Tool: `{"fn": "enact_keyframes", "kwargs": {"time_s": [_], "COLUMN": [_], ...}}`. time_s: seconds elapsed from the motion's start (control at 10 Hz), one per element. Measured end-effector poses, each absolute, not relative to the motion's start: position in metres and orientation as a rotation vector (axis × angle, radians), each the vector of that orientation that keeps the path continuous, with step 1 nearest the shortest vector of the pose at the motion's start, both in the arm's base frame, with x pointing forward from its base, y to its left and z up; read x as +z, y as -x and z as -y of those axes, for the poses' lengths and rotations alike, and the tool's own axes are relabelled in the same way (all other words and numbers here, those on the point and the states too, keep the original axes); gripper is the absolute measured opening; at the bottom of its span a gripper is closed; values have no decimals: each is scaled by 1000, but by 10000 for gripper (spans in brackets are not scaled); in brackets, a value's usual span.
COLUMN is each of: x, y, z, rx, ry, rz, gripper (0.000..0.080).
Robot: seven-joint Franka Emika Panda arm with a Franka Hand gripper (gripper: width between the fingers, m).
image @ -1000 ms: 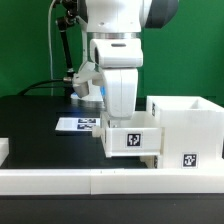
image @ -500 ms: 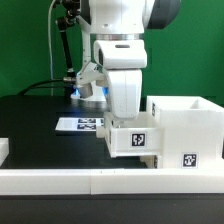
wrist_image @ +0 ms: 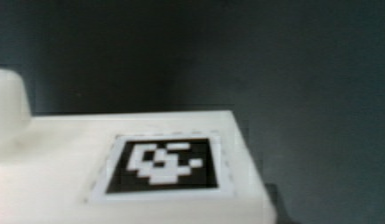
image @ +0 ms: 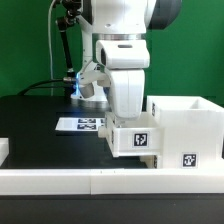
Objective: Assemble drawer
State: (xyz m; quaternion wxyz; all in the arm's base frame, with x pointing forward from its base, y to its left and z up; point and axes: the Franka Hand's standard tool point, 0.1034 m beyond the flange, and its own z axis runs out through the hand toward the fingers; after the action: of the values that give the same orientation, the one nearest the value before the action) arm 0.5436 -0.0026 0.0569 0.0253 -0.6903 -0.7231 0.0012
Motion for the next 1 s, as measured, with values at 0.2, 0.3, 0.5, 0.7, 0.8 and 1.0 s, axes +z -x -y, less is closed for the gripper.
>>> {"fn": "enact_keyframes", "kwargs": {"time_s": [0.2, 0.3, 0.5, 0.7, 0.8, 1.0], "x": [57, 57, 57, 55, 55, 55], "y": [-545, -544, -544, -544, -544, -544], "z": [2, 2, 2, 3, 6, 6], "rx": [8, 11, 18, 19, 19, 18], "ry": [2125, 2135, 2159, 2170, 2176, 2177], "rz": [2259, 2253, 2237, 2223, 2216, 2216], "gripper": [42, 42, 42, 42, 42, 42]}}
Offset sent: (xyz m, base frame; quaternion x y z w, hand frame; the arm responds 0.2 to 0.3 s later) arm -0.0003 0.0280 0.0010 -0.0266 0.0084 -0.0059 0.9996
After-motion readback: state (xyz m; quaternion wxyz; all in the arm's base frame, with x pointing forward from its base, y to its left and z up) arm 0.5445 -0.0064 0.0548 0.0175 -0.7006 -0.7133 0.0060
